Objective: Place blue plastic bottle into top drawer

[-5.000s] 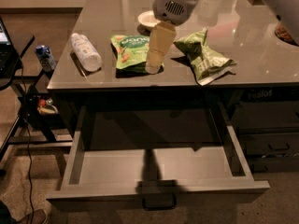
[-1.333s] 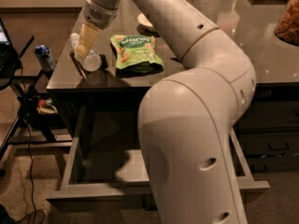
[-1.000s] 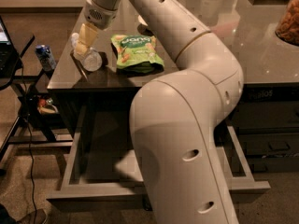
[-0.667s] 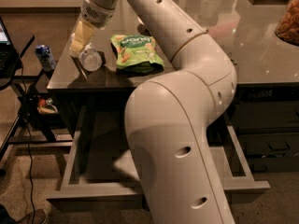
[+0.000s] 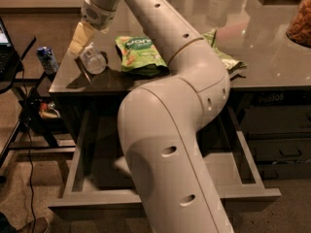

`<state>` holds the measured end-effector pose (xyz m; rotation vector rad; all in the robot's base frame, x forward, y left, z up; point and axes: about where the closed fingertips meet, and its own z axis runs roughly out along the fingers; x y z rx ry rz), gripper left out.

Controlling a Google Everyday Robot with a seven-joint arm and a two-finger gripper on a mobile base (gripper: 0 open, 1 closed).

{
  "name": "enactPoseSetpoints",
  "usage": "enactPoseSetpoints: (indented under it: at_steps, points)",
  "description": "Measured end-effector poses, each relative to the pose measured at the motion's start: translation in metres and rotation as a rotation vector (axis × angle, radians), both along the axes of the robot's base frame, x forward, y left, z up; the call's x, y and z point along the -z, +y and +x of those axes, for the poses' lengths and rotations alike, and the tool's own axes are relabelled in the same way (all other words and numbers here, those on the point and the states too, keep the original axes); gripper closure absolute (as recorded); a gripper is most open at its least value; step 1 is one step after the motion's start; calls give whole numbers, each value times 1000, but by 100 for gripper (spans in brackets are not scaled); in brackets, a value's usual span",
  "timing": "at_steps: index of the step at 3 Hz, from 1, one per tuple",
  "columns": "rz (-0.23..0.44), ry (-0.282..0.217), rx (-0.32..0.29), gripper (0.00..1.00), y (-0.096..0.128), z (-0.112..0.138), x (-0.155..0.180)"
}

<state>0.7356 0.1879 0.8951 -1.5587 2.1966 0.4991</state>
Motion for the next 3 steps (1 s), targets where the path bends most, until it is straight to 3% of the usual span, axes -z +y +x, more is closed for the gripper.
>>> enactPoseSetpoints:
  at_steps: [3]
  points:
    - [-26, 71, 113, 0, -18, 29, 41]
